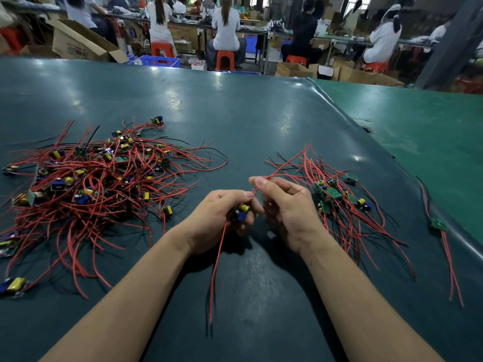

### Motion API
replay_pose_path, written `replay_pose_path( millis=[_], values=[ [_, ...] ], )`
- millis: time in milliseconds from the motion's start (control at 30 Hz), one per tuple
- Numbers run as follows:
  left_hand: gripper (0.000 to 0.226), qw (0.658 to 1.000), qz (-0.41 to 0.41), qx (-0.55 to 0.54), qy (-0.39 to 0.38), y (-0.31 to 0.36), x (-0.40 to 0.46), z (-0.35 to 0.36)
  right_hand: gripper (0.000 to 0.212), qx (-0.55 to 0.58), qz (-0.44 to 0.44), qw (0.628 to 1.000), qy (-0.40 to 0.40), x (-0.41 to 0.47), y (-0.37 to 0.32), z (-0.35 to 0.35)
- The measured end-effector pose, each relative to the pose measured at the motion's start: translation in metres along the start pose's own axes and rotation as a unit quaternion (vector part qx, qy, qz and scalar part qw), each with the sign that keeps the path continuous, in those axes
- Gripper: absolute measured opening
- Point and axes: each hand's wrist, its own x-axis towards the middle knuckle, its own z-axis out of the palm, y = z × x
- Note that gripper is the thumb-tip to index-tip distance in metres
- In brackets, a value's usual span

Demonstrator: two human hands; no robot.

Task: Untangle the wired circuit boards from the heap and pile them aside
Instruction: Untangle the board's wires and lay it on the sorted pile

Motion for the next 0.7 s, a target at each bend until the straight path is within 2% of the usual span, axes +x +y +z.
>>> replay_pose_path(
  millis=[100,267,467,600,700],
  values=[
    [0.043,1.0,-0.003,0.022,0.004,0.002,-0.001,0.0,0.011,0.015,0.007,1.0,-0.001,0.001,-0.002,-0.001],
    [0.04,0.999,-0.012,0.04,0.003,0.001,0.0,-0.003,0.021,0.124,0.032,0.991,-0.023,0.002,-0.009,-0.004],
    [0.03,0.998,-0.008,0.056,-0.04,0.001,-0.002,-0.004,0.047,0.146,0.052,0.988,-0.011,0.004,-0.01,-0.002],
    [0.031,0.999,-0.01,0.035,-0.03,0.0,0.0,-0.006,0.033,0.172,0.041,0.984,0.006,0.004,-0.013,-0.005],
    [0.03,0.999,-0.009,0.038,-0.037,0.0,0.0,-0.006,0.037,0.214,0.056,0.975,0.009,0.004,-0.014,-0.008]
  ],
)
